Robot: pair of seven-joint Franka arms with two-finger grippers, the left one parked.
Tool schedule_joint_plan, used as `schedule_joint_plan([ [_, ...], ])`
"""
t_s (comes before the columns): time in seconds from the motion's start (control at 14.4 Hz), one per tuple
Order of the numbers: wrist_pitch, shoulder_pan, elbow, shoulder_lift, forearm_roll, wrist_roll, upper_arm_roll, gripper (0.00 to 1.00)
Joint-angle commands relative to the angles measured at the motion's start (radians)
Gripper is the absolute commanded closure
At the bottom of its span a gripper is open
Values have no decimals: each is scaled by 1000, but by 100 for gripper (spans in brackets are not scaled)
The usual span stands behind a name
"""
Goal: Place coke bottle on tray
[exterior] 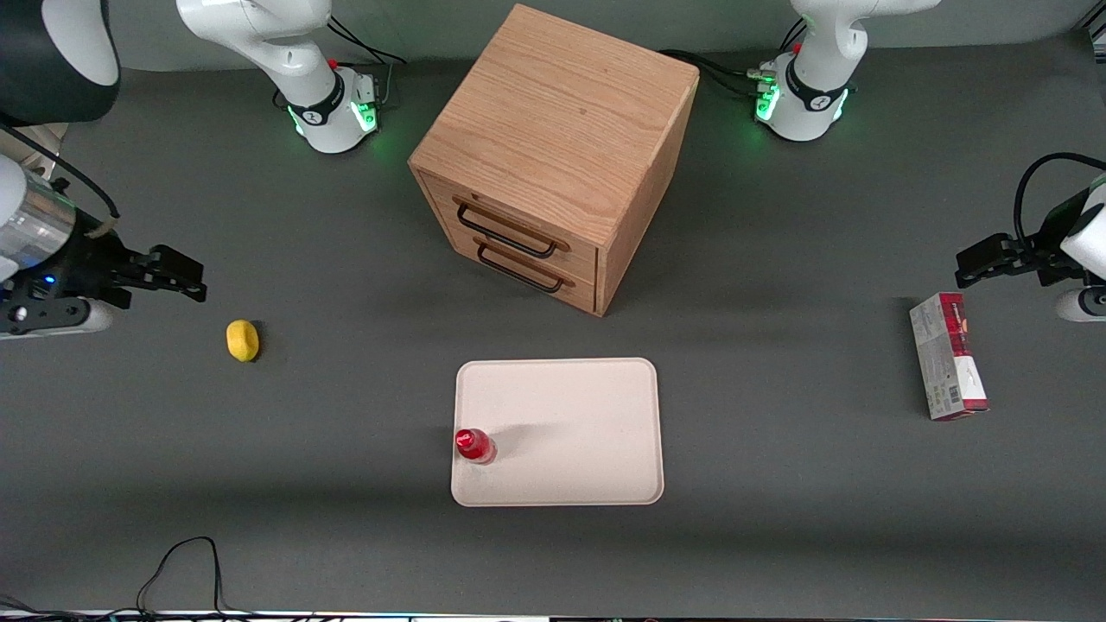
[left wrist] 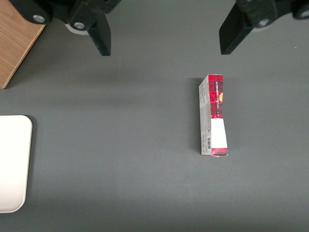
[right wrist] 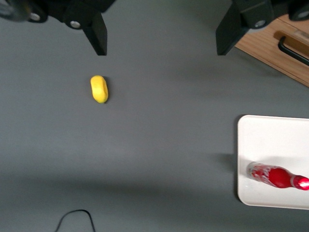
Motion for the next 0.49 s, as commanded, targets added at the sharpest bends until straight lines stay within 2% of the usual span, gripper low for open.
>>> schedule_joint_plan([
  [0.0, 35, -22, -73, -59, 15, -29, -22, 0],
  [0.21, 7, -22, -63, -62, 11, -29, -64, 0],
  [0.42, -25, -20, -55, -61, 3, -30, -67, 0],
])
